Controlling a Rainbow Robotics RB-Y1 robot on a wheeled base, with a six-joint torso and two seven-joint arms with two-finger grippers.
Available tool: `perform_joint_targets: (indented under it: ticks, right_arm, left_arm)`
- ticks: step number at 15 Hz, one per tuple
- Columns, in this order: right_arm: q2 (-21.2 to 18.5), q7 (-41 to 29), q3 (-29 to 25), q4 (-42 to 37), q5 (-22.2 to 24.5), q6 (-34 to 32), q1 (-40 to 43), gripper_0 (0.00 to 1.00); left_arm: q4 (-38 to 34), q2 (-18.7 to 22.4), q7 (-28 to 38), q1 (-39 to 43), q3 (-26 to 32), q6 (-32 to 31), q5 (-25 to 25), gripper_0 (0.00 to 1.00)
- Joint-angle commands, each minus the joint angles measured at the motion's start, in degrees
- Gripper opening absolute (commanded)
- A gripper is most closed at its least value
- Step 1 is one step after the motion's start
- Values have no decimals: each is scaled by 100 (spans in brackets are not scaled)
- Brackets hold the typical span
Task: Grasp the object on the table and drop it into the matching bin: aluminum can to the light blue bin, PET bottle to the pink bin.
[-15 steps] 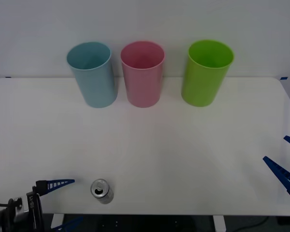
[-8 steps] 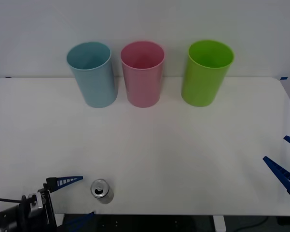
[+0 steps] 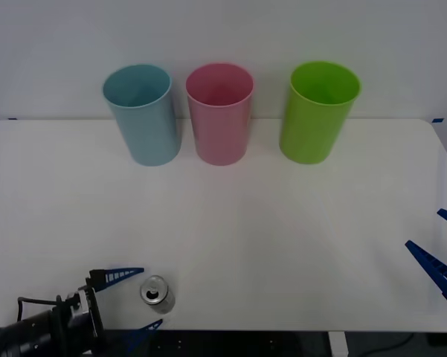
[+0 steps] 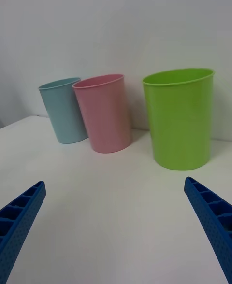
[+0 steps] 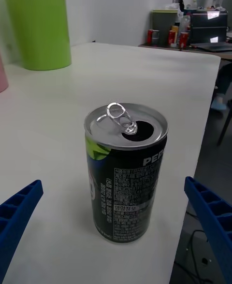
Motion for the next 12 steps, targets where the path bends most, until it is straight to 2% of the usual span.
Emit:
perform_joint_targets:
  ticks: [1, 4, 12]
  right_arm:
    - [0, 0, 0, 0, 0, 0, 0, 100]
    - [0, 0, 0, 0, 0, 0, 0, 100]
    - [0, 0, 0, 0, 0, 0, 0, 100]
  left_arm:
    - [81, -179, -56, -117, 0, 13, -150, 100]
    - [90, -293, -56, -214, 0, 57, -291, 100]
    - [169, -302, -74, -302, -44, 66, -291, 100]
